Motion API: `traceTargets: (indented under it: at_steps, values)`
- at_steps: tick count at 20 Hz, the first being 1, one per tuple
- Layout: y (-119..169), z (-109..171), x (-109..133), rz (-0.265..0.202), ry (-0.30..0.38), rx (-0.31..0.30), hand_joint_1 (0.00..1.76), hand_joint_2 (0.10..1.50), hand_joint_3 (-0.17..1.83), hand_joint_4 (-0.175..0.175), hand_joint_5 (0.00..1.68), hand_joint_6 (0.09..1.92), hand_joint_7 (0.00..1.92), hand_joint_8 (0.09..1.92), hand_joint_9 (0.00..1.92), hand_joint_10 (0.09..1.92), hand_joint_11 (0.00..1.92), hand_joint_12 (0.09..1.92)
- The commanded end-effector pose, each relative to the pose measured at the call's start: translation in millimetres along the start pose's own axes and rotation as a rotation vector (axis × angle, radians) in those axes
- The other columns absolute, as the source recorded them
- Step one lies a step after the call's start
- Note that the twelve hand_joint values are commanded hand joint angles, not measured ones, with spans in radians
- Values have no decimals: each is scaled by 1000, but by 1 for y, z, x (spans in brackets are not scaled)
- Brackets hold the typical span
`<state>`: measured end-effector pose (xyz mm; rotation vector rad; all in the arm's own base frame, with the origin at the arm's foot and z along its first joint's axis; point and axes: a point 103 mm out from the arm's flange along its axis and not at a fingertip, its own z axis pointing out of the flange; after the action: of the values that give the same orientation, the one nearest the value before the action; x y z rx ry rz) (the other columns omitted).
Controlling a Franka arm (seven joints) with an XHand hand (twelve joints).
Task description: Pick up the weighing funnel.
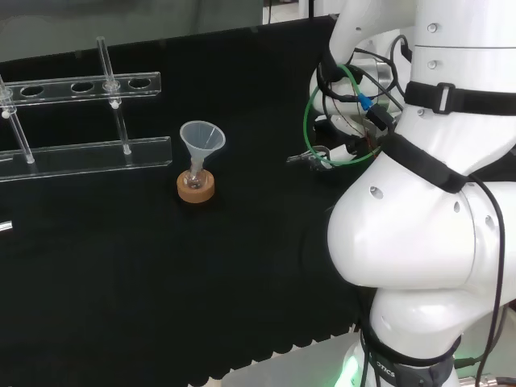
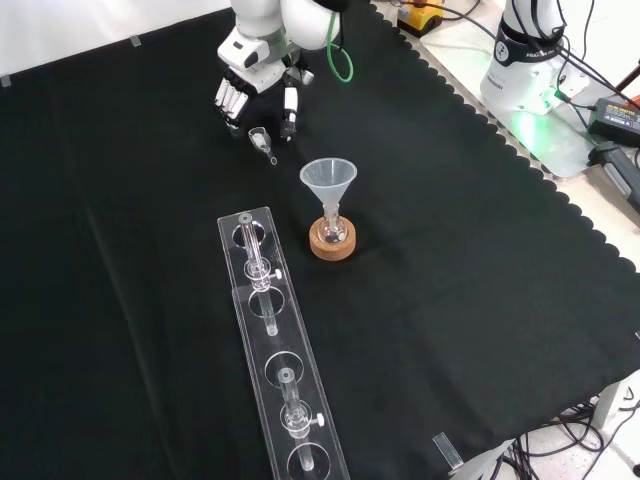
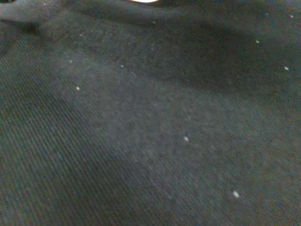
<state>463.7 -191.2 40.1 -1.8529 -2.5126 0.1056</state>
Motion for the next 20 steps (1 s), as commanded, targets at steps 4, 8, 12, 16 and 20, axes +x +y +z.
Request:
traceTargets:
  at_steps: [4, 8, 12, 16, 20]
  values:
    - [5, 3, 1, -2, -3, -15, 523, 735, 2, -135, 663, 957, 973, 886, 960, 654, 781, 1258]
    - [7, 4, 2, 2, -2, -19, 534, 738, 4, -141, 694, 983, 1052, 886, 1036, 621, 815, 1237]
    - [8, 5, 1, 30, 0, -8, 541, 740, 5, -143, 718, 1005, 1090, 894, 1074, 606, 827, 1230]
    - [13, 7, 2, 9, -7, -4, 544, 741, 5, -142, 730, 1018, 1104, 898, 1087, 602, 833, 1228]
    - [15, 9, 3, 3, -5, 2, 546, 743, 6, -142, 749, 1048, 1136, 895, 1111, 591, 849, 1218]
